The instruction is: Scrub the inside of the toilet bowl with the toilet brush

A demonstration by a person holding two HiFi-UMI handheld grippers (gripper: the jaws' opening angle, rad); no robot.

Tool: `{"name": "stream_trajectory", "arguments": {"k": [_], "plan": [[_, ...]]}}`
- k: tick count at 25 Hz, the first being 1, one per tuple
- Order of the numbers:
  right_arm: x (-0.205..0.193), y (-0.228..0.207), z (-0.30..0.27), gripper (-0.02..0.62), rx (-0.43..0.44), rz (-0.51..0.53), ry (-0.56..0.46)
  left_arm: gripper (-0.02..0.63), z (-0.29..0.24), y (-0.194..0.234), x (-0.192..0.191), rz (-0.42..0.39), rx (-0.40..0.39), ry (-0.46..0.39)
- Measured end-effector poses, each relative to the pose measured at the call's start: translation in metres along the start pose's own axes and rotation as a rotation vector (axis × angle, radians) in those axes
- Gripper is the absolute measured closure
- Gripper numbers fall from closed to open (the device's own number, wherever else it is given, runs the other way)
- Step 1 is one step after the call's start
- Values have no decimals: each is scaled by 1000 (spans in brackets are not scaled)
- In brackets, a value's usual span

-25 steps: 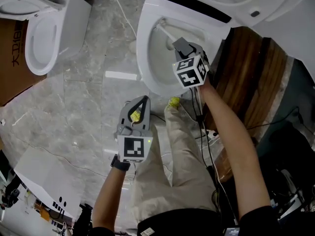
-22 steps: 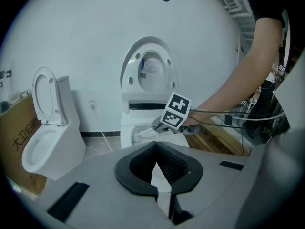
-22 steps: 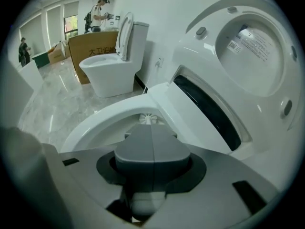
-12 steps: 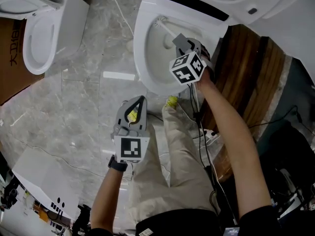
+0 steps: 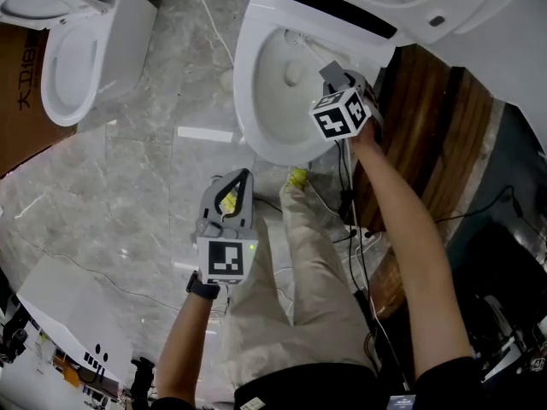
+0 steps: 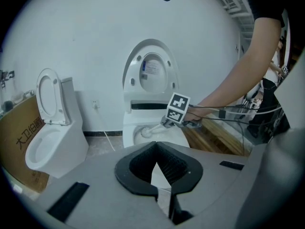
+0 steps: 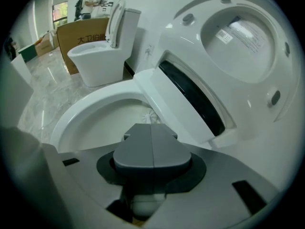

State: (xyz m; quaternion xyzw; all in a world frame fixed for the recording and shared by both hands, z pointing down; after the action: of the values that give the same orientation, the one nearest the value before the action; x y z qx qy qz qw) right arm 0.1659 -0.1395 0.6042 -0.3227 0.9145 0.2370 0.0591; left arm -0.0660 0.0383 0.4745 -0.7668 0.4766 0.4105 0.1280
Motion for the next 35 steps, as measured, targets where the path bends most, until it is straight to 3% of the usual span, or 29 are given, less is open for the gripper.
{"name": "stream_trajectory", "arguments": {"k": [3,11,24,35], "plan": [[-15,-11,3,434,-21,18,32,589,2,1,-1,2,1,-6],[-47,-22,22,434,-48,195,180,589,10,1,2,8,4,-27],[-39,-4,50,434,66,519,423,589,39,17,-3,54,33,-64],[-48,37,82,434,169,521,433,589,58,34,-25,85,53,-67]]}}
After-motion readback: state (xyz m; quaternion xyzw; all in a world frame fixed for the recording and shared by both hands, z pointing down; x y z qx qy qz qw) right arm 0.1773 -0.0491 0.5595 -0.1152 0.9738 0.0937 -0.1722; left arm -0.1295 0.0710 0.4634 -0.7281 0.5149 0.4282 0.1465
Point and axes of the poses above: the fingertips, and each gripper's own axes: z backward along the fingers, y to its left, x out of its top, the point moved 7 cm from there along z, backward along the fingers, and after that the axes turned 9 degrees about z, right-handed, at the moved point
